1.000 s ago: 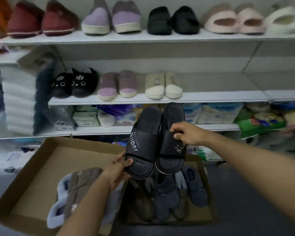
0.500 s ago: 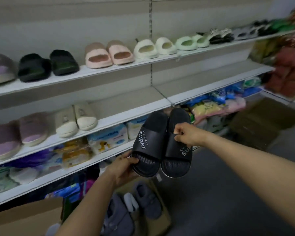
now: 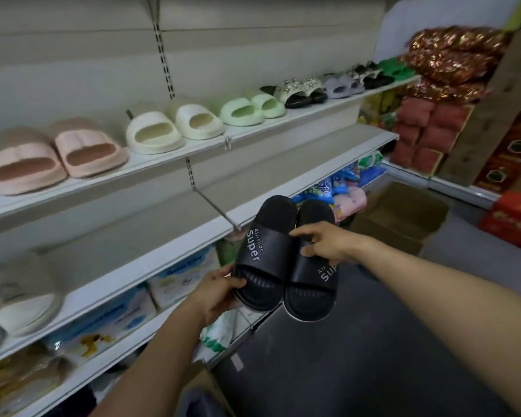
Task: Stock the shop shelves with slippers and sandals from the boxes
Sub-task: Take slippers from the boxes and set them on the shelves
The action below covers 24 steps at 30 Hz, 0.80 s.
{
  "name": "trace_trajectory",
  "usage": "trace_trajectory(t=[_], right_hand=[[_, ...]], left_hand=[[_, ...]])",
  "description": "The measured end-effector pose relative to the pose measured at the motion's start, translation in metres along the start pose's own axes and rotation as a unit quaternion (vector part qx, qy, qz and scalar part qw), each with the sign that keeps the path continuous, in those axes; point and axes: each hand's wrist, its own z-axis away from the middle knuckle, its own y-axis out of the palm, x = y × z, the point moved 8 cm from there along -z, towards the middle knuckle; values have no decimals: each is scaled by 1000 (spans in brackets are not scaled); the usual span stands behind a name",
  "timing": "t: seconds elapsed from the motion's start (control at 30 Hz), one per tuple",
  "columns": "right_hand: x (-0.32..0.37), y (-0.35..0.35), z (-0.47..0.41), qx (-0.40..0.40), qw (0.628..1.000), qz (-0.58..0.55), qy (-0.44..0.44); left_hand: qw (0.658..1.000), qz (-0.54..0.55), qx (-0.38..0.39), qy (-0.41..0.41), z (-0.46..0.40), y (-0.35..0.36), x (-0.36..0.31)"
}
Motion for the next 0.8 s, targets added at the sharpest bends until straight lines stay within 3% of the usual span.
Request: trace_trajectory(t=[0.13, 0.37, 0.63, 0.8], right_hand=[[-21, -44, -39, -46, 999, -16, 14], [-73, -117, -78, -104, 993, 55, 12], [-153, -205, -123, -117, 992, 48, 6], [-217, -274, -159, -104, 993, 46, -8]], left_hand=[[999, -1, 31, 8, -58, 33, -28], [997, -22, 72, -7, -134, 111, -50], [996, -25, 82, -19, -222, 204, -48], [997, -64, 50, 4, -289, 277, -48]])
